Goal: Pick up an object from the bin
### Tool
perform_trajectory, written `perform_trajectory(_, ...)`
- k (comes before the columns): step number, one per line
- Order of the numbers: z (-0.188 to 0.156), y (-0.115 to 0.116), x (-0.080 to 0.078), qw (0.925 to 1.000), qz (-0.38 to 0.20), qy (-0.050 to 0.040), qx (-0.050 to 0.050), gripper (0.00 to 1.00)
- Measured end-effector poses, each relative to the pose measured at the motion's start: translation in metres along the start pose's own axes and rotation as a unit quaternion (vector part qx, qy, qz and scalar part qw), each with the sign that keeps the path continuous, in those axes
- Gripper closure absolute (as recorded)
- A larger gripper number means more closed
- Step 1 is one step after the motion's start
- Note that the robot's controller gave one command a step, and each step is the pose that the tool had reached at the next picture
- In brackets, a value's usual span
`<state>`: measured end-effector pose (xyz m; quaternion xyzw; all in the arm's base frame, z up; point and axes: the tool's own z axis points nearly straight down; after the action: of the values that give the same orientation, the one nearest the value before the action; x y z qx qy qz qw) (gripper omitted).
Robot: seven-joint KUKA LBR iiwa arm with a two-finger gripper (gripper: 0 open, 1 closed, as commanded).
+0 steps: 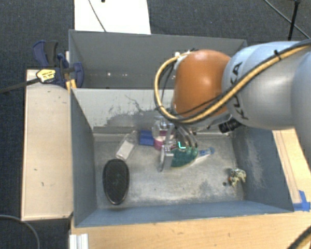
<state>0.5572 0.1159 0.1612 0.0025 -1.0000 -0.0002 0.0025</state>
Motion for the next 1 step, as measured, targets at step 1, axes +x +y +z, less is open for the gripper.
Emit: perform_trajectory(1, 0.0401, 0.1361, -0.0028, 0.9996, -0.029, -0.0040, -0.003, 0.00)
